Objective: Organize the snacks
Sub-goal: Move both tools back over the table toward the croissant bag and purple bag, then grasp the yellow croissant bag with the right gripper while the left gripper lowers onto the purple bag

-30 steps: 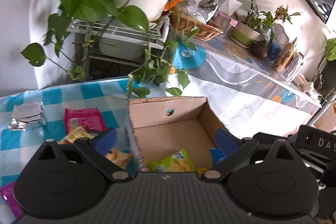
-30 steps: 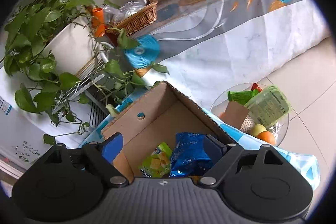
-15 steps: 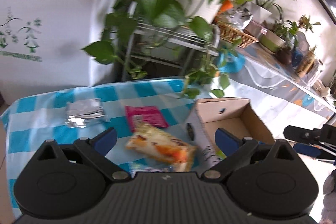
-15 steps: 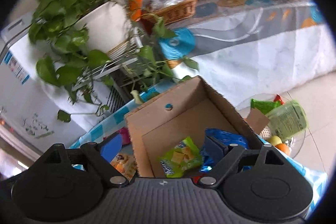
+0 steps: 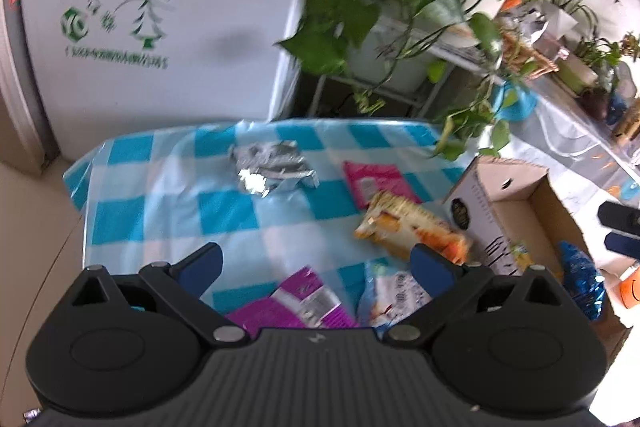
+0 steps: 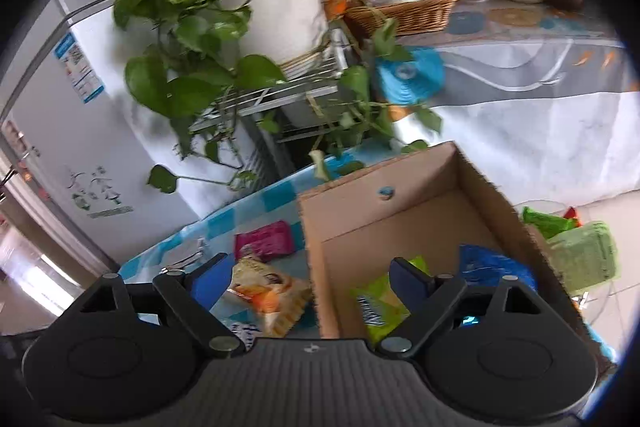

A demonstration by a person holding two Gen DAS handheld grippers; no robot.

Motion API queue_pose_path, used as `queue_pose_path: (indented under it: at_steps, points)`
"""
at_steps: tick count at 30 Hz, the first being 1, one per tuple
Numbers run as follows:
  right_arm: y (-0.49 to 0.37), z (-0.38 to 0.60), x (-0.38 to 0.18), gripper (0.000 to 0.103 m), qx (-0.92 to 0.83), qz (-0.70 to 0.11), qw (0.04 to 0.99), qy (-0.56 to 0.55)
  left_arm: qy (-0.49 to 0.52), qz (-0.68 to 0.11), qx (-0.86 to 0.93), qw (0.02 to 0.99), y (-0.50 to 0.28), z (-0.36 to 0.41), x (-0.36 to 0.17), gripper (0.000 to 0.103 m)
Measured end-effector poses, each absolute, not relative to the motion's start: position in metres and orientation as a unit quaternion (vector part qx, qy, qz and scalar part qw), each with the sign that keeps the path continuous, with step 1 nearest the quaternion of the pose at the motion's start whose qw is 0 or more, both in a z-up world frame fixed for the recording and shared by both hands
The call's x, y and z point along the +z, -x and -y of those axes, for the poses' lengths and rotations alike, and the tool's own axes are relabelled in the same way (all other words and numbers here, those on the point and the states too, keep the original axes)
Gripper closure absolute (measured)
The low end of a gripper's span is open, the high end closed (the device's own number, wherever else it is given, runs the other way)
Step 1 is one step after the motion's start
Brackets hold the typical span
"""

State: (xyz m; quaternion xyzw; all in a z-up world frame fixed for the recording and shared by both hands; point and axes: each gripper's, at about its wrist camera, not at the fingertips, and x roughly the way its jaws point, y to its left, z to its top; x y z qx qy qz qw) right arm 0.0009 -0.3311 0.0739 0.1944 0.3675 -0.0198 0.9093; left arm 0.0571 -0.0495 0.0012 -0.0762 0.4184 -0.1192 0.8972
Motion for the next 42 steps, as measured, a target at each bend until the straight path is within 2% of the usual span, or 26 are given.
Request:
queue_pose_path:
  at_steps: [7, 16, 26, 42]
  points:
    - [-0.012, 0.313, 0.068, 0.013, 0.019, -0.376, 0.904, -0.202, 0.075, -0.469, -0.097, 0.875, -0.058, 0.055, -0.029, 0.003]
    - [-0.052, 0.287, 0.054, 0.014, 0.079, -0.402, 0.897, -0.166, 0.040, -0.469, -0.080, 0.879, -0.058, 0.071, -0.042, 0.003]
    - [-0.097, 0.256, 0.018, 0.026, 0.105, -0.455, 0.878, -0.106, 0.001, -0.482, -0.072, 0.873, -0.056, 0.070, -0.057, 0.003]
    - [-0.122, 0.226, -0.019, 0.025, 0.067, -0.516, 0.854, -0.018, -0.020, -0.468, -0.041, 0.882, -0.050, 0.029, -0.047, 0.002]
